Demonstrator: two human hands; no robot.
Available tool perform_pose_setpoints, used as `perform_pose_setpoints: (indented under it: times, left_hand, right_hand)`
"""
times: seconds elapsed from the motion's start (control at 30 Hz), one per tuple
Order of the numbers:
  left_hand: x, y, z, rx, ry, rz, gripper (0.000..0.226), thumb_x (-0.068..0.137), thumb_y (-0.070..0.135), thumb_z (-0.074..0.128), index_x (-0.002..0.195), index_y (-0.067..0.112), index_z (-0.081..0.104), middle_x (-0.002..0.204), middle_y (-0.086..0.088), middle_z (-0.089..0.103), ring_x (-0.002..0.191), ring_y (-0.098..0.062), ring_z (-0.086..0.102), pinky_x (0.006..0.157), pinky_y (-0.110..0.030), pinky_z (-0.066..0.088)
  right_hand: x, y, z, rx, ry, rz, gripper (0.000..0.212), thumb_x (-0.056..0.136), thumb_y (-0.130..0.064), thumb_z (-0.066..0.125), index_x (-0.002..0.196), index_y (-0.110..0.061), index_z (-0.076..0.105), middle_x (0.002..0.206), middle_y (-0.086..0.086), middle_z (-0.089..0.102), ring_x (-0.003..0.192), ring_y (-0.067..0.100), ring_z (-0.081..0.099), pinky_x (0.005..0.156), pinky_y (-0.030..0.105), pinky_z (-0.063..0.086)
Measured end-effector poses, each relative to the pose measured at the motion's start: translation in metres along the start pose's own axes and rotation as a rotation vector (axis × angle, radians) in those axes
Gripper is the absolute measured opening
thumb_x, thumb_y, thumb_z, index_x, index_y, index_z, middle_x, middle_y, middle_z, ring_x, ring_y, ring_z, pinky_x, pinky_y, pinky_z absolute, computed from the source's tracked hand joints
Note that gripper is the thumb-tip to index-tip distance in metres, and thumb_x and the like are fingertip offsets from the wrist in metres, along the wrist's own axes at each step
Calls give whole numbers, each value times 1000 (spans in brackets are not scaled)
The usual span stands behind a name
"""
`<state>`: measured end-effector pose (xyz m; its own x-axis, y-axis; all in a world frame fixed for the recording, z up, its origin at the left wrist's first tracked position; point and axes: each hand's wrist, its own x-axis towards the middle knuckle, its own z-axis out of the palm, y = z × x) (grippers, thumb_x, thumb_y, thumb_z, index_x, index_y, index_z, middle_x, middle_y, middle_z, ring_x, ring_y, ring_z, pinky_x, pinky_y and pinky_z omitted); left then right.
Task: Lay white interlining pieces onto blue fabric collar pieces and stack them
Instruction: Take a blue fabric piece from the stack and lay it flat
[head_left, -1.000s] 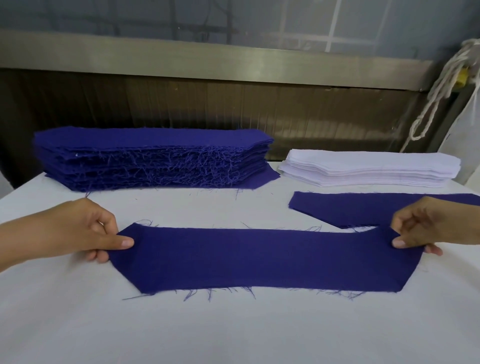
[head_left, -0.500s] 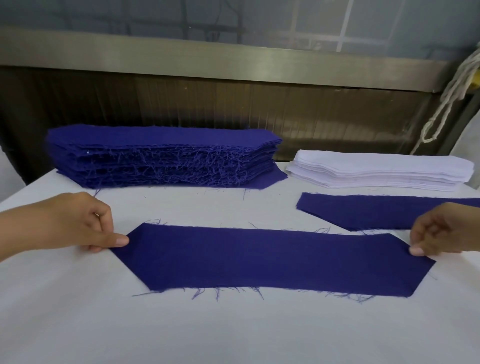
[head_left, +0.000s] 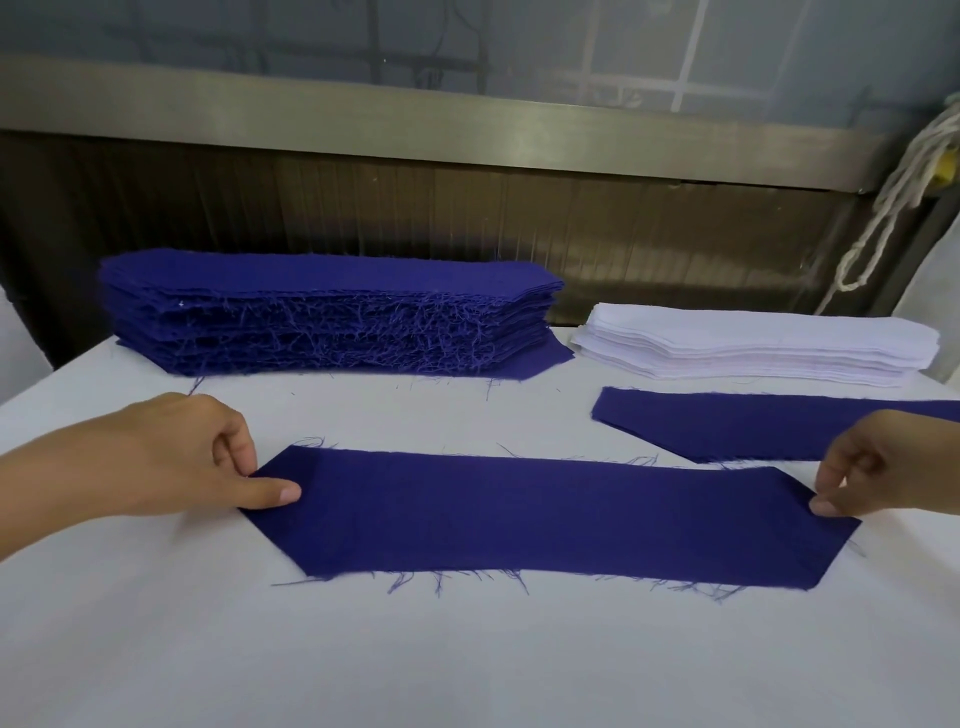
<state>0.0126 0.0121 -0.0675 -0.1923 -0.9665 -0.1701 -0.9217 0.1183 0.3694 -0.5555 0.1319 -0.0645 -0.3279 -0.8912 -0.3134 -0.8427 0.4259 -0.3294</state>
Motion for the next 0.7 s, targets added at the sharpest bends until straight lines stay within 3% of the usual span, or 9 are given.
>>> perform_pose_setpoints:
  times: [0.07, 0.23, 0.33, 0.43, 0.5, 0.63, 0.7]
  left_hand:
    - [1, -1, -1, 4, -10, -5, 82, 21, 93, 60, 70, 28, 73, 60, 21, 68, 64, -5, 67, 64, -23, 53]
    - [3, -3, -2, 3, -77, 23, 70, 28, 92, 61, 61, 32, 72, 54, 14, 65, 50, 1, 58, 63, -21, 50]
    - [3, -1, -1, -20, -137, 76, 66, 30, 93, 62, 56, 33, 65, 49, 13, 53, 46, -3, 44, 65, -25, 45]
    - [3, 1, -1, -98, -169, 119, 69, 26, 94, 66, 57, 32, 63, 53, 11, 51, 48, -4, 42, 62, -24, 40]
    - [3, 0, -2, -162, -185, 151, 70, 27, 91, 70, 70, 36, 71, 61, 9, 62, 51, -2, 49, 61, -22, 43]
    - [1, 1, -1, -225, -195, 191, 52, 47, 75, 79, 83, 37, 74, 81, 9, 75, 57, 0, 61, 56, -11, 46]
    - [4, -1, -1, -256, -206, 197, 49, 49, 71, 79, 84, 37, 74, 86, 9, 77, 63, 0, 66, 62, -13, 49]
  right_hand:
    - [1, 0, 1, -13, 18, -30, 16, 64, -45, 91, 67, -48, 75, 61, -16, 71, 54, -6, 63, 51, 10, 46]
    - [6, 4, 1, -36, -58, -57, 16, 73, -36, 88, 76, -47, 76, 72, -16, 74, 64, -5, 66, 58, 10, 50]
    - [8, 3, 6, 14, -139, -76, 12, 62, -43, 82, 72, -39, 77, 71, -10, 74, 62, -2, 65, 63, 13, 51]
    - [10, 4, 8, 60, -173, -103, 31, 53, -53, 74, 74, -31, 77, 72, -6, 73, 62, -1, 62, 65, 14, 51]
    - [10, 7, 5, 98, -169, -112, 38, 54, -56, 77, 80, -29, 78, 78, -6, 74, 66, -1, 64, 64, 12, 51]
    - [12, 12, 1, 184, -154, -131, 64, 52, -69, 87, 94, -23, 78, 83, -4, 74, 68, -2, 62, 61, 10, 47]
    - [15, 13, 0, 258, -180, -121, 69, 49, -71, 89, 99, -24, 77, 87, -6, 75, 68, -3, 61, 58, 10, 46]
